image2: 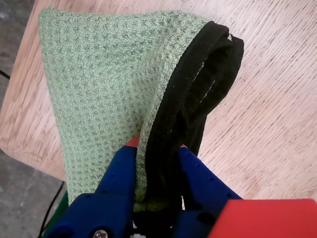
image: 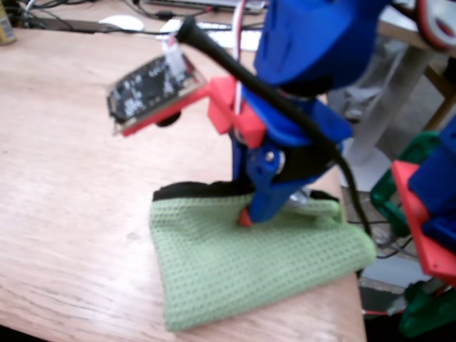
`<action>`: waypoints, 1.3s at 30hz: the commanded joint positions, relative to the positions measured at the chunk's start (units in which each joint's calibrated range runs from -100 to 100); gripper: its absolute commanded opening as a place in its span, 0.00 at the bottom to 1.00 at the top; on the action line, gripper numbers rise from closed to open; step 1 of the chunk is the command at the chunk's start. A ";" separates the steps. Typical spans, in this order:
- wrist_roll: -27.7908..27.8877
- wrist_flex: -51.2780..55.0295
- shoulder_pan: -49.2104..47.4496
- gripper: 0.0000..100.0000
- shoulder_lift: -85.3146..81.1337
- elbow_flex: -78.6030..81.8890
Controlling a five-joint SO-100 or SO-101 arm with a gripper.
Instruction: Clean the table
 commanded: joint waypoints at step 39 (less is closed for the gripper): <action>-11.09 2.47 19.92 0.03 -83.13 53.77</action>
